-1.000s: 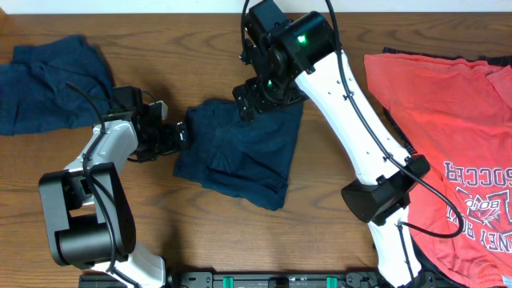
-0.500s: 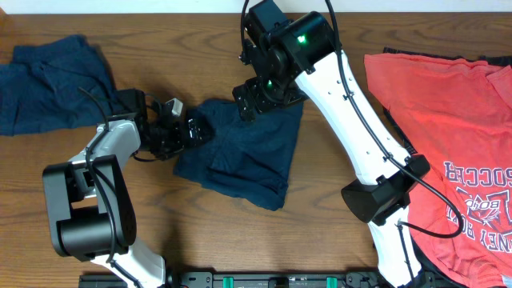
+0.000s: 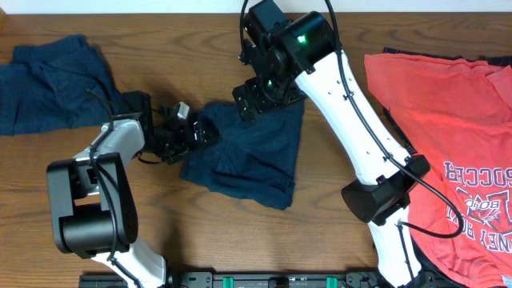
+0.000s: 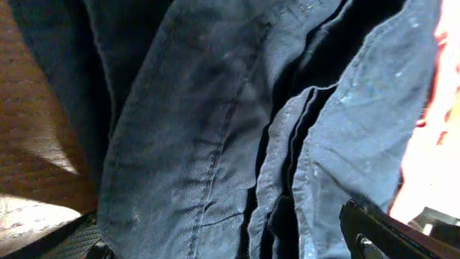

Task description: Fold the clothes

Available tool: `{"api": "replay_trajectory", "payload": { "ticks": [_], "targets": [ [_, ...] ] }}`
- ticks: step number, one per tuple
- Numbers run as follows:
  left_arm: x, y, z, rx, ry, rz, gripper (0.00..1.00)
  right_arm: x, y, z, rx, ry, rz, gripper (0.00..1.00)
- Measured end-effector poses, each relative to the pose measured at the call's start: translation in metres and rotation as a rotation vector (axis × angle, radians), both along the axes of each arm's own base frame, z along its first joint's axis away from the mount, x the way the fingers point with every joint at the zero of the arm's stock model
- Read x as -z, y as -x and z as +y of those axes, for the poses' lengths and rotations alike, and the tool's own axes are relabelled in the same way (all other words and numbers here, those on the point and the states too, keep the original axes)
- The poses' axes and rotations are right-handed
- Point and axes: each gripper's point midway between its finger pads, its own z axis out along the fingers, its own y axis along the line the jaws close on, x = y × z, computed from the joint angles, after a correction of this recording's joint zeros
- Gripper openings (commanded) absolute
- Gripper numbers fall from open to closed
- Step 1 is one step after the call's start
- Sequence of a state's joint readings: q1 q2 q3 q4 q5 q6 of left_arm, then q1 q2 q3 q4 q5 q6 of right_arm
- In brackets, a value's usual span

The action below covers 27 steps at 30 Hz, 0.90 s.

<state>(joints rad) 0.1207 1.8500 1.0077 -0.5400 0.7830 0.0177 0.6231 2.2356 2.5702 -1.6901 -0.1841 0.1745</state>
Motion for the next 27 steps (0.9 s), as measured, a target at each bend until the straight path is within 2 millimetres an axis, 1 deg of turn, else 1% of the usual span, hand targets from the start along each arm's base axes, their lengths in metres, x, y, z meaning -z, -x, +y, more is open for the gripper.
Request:
{"api": "replay_trajectory", "payload": {
  "ticks": [10,14,19,22,27],
  "targets": [
    [0.011,0.001,-0.010,0.053,-0.264,0.007,0.98,0.000,0.000,0.000,0.000,0.001,0.001,0.99],
    [0.016,0.002,-0.013,0.059,-0.342,0.015,0.98,0.000,0.000,0.000,0.000,0.001,0.002,0.99],
    [0.021,-0.002,-0.014,0.029,-0.376,0.038,0.98,0.000,0.001,-0.001,0.000,0.003,0.004,0.99],
    [0.022,-0.008,-0.015,0.010,-0.376,0.047,0.98,0.000,0.001,-0.001,0.000,0.002,0.003,0.99],
    [0.024,-0.026,-0.016,-0.017,-0.368,0.023,0.98,0.000,0.001,-0.001,0.000,0.003,0.004,0.99]
  ]
}}
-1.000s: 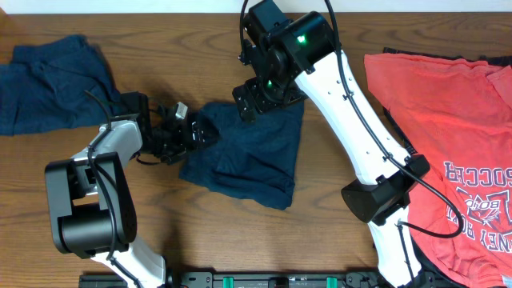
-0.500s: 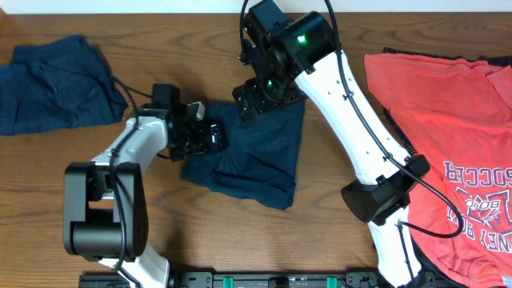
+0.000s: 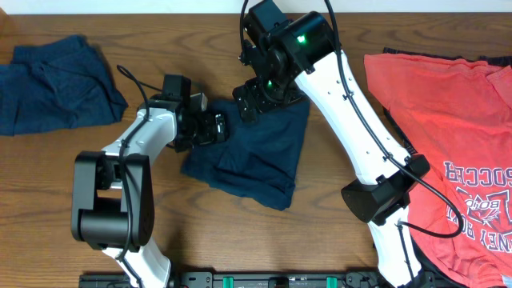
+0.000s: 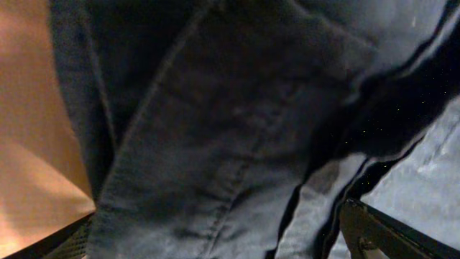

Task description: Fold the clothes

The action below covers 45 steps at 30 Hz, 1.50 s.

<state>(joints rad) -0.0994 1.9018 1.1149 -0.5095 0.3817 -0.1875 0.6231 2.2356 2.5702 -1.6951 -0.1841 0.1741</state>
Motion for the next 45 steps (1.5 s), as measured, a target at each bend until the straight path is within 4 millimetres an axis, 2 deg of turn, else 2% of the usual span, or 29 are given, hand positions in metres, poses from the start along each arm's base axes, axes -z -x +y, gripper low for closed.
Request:
{"api": "replay_trajectory", "payload": {
  "ticks": [4,24,28,38,39,41,43,45],
  "targets": [
    [0.001,-0.010,-0.001,-0.013,0.000,-0.021,0.98,0.000,0.000,0.000,0.000,0.000,0.000,0.99],
    [0.003,-0.005,0.001,0.041,-0.060,-0.007,0.98,0.000,0.000,0.000,0.000,-0.001,-0.001,0.99],
    [0.005,-0.003,0.002,0.050,-0.089,0.000,0.96,0.000,0.000,0.000,0.000,-0.001,-0.001,0.99],
    [0.015,0.018,0.038,0.026,-0.298,0.095,0.90,0.000,0.000,0.001,-0.001,-0.001,0.000,0.99],
    [0.015,0.019,0.039,0.025,-0.302,0.097,0.91,0.000,0.000,0.001,-0.002,-0.001,0.000,0.99],
    [0.015,0.019,0.039,0.025,-0.306,0.099,1.00,0.000,0.001,0.002,-0.005,-0.002,0.000,0.99],
    [0.015,0.021,0.042,0.006,-0.310,0.110,1.00,0.000,0.003,0.004,-0.011,-0.002,0.000,0.99],
    [0.015,0.022,0.042,0.004,-0.306,0.113,0.95,0.000,0.005,0.006,-0.017,-0.002,0.000,0.99]
  ]
}}
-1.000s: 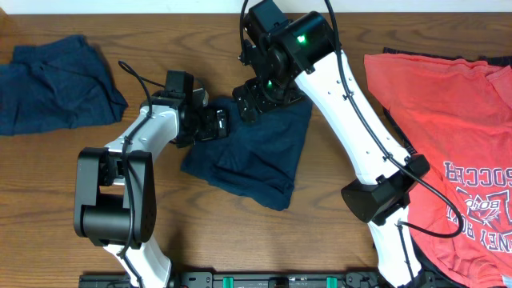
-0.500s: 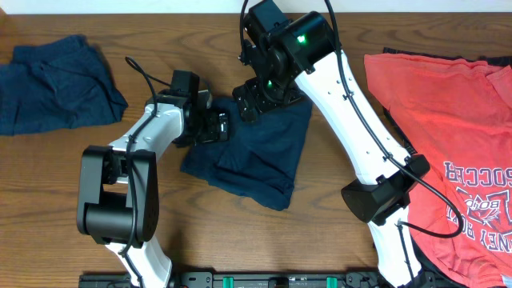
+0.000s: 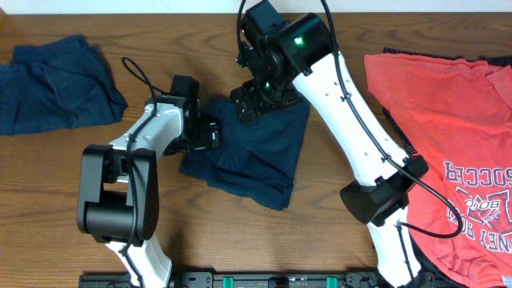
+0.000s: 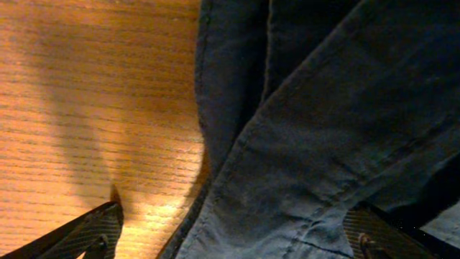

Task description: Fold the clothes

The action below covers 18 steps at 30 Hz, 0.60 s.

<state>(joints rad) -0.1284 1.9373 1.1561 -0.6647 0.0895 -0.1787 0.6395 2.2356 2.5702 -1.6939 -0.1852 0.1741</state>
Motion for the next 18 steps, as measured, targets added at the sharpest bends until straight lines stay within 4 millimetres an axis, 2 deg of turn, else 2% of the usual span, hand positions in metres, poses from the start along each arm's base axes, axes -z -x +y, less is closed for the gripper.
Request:
{"api": "replay_trajectory", "payload": {
  "ticks": [3,4,5,11,18],
  "targets": [
    [0.000,0.001,0.000,0.018,0.006,0.003,0.91,0.000,0.002,0.002,-0.006,-0.001,0.000,0.99],
    [0.000,0.001,0.001,0.020,0.007,0.004,0.93,0.000,0.003,0.003,-0.010,-0.001,0.000,0.99],
    [0.000,0.001,0.001,0.023,0.007,0.004,1.00,0.000,0.003,0.004,-0.012,-0.001,0.000,0.99],
    [0.000,0.000,-0.002,0.046,0.015,-0.003,0.98,0.000,0.005,0.006,-0.015,0.003,-0.002,0.99],
    [-0.001,0.000,-0.004,0.081,0.034,0.008,0.98,0.002,-0.007,-0.009,0.044,0.044,-0.027,0.99]
  ]
}}
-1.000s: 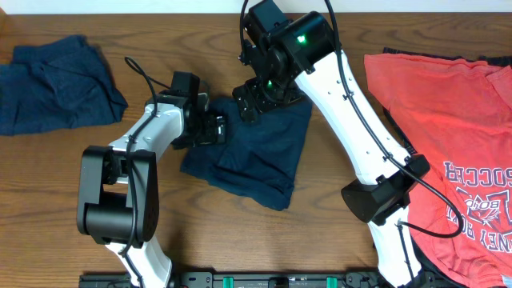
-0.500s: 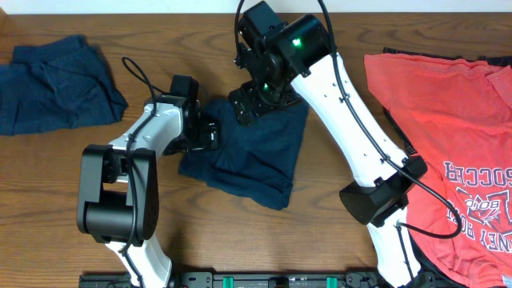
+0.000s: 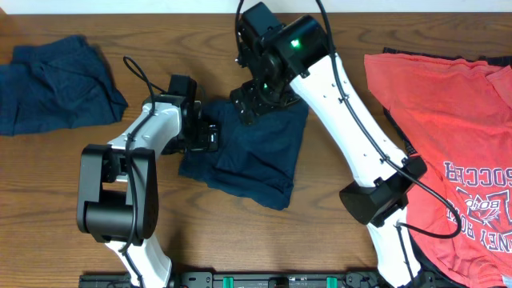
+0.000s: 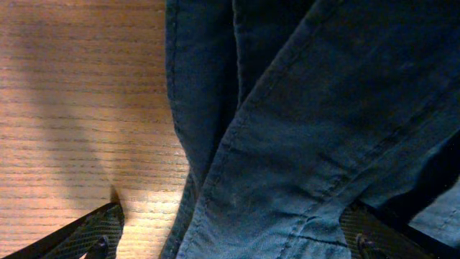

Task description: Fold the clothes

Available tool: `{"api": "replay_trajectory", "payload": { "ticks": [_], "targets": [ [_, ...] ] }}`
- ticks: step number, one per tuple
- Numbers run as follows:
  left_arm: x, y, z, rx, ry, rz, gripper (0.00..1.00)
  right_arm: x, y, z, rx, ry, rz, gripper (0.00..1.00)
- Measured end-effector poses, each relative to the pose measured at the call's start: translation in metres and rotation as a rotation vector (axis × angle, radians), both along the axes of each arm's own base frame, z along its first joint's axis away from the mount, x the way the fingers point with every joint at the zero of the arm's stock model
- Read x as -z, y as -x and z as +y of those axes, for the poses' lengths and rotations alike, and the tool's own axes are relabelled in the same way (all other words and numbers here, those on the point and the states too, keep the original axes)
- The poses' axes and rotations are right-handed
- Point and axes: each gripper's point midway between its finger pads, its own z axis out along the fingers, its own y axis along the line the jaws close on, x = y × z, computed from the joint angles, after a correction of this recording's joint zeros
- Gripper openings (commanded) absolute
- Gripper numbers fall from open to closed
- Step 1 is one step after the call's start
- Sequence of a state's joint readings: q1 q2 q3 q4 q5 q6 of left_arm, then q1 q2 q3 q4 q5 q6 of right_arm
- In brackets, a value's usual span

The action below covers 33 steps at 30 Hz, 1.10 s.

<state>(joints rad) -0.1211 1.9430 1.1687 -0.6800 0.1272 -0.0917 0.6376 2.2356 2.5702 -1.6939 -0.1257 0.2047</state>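
Note:
A dark navy garment (image 3: 252,156) lies partly folded mid-table, seen close up as navy cloth (image 4: 302,122) with a seam in the left wrist view. My left gripper (image 3: 206,134) is at its left edge. The left gripper (image 4: 233,241) is open, its fingertips (image 4: 97,230) wide apart, one over bare wood and the other over cloth. My right gripper (image 3: 246,108) presses down at the garment's top left corner. The overhead view does not show how its jaws stand.
A second navy garment (image 3: 56,84) lies crumpled at the far left. A red printed T-shirt (image 3: 452,136) is spread over the right end of the wooden table (image 3: 72,184). The right arm's white links cross from the front edge to mid-table.
In the left wrist view the cloth's edge sits a little further left, so the open left gripper has shifted slightly over the garment. The right gripper has edged slightly left at the top corner.
At first my left gripper was at the garment's bunched left corner, cloth filling its view. It then stood higher along the left edge, still open. Later wood showed beside the edge. The right gripper stayed on the top corner throughout, and the garment now lies flatter.

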Motion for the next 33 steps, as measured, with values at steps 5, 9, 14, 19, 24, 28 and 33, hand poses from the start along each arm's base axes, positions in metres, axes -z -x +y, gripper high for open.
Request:
{"api": "replay_trajectory", "payload": {
  "ticks": [5,9,14,19,24,28,33],
  "targets": [
    [-0.005,-0.010,-0.013,0.017,0.086,-0.009,0.98,0.000,-0.009,-0.011,0.029,0.012,-0.008,0.99],
    [-0.019,-0.025,-0.056,0.078,0.354,-0.042,0.98,0.000,-0.009,-0.011,0.028,0.016,-0.010,0.99],
    [-0.036,-0.013,-0.113,0.133,0.762,0.019,0.98,0.000,-0.009,-0.011,0.028,0.016,-0.010,0.99],
    [-0.043,0.010,-0.136,0.104,1.008,0.121,0.98,0.000,-0.009,-0.012,0.026,0.018,-0.012,0.99],
    [-0.045,0.020,-0.142,0.074,1.094,0.171,0.98,0.000,-0.009,-0.012,0.026,0.018,-0.012,0.99],
    [-0.045,0.021,-0.143,0.071,1.100,0.174,0.98,0.000,-0.009,-0.012,0.026,0.018,-0.012,0.99],
    [-0.043,0.019,-0.142,0.043,1.077,0.191,0.98,0.000,-0.009,-0.013,0.029,0.018,-0.012,0.99]
  ]
}}
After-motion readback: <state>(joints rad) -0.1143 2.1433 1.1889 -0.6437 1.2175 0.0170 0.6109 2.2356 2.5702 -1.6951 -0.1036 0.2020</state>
